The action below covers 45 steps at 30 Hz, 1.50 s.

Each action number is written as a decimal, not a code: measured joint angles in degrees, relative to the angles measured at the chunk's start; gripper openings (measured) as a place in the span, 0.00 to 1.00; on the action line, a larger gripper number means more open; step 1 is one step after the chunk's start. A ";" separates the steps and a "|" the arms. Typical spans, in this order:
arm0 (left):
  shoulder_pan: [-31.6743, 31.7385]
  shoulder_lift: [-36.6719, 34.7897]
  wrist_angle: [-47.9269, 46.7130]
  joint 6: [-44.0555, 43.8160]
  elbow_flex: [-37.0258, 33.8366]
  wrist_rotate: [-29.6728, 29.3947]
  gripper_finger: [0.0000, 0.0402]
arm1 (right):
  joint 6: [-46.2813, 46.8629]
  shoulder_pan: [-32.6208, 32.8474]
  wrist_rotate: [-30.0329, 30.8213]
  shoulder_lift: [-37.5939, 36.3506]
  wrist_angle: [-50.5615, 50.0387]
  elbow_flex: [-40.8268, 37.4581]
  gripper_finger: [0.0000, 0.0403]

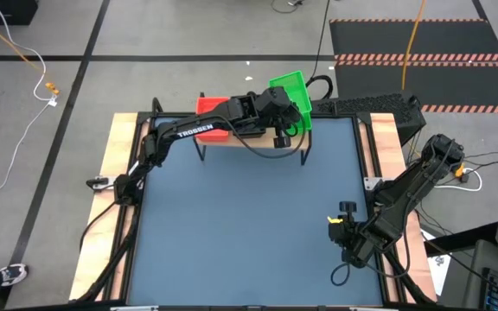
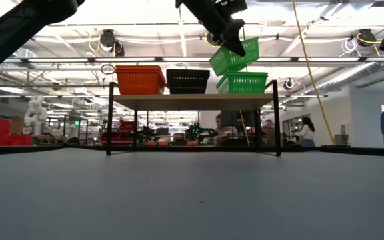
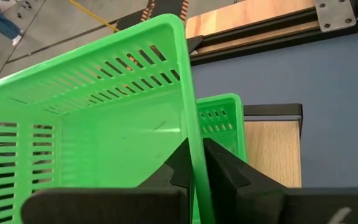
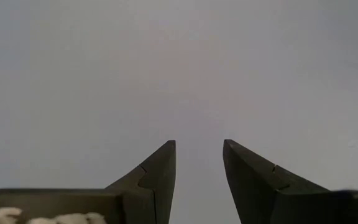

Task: Stack baskets on shelf by color
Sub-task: Stack the green bin on the other green bins on the shelf

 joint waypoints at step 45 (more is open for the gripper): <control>-0.30 -0.04 -2.07 -0.40 -4.44 3.58 0.13 | 0.01 0.00 0.00 0.00 0.59 0.00 0.32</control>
